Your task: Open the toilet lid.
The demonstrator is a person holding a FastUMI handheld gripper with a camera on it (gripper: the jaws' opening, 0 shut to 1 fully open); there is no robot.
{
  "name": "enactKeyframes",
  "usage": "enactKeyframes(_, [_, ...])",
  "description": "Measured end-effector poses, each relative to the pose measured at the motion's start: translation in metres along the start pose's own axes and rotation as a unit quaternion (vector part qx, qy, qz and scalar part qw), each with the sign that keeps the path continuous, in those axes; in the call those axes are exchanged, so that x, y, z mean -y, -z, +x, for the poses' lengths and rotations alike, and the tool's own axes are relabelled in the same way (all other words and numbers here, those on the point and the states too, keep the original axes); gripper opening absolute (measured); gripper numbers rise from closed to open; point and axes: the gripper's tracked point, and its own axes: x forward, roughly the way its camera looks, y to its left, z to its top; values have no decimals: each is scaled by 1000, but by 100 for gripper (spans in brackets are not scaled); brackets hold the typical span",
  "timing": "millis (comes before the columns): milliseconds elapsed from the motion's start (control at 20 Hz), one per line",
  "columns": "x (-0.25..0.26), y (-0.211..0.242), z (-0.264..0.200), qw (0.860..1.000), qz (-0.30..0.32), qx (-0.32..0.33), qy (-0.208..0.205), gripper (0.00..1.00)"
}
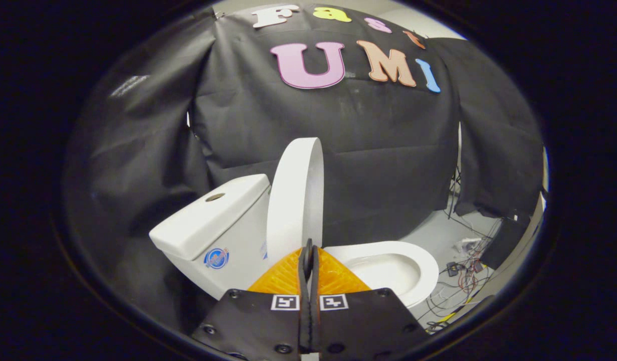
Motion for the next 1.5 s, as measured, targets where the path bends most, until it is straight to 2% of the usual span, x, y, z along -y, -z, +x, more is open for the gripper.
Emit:
enactKeyframes(450, [-39,-4,4,999,-48,24,-2,1])
enactKeyframes(550, [-49,-6,7,997,-71,30,-9,0])
enactKeyframes(950, [-93,-8,20,994,-89,25,-59,0])
enactKeyframes(1350, [-102,-3,18,995,-92,7,-41,2])
enactKeyframes(1500, [-102,-5,15,991,-124,25,-33,3])
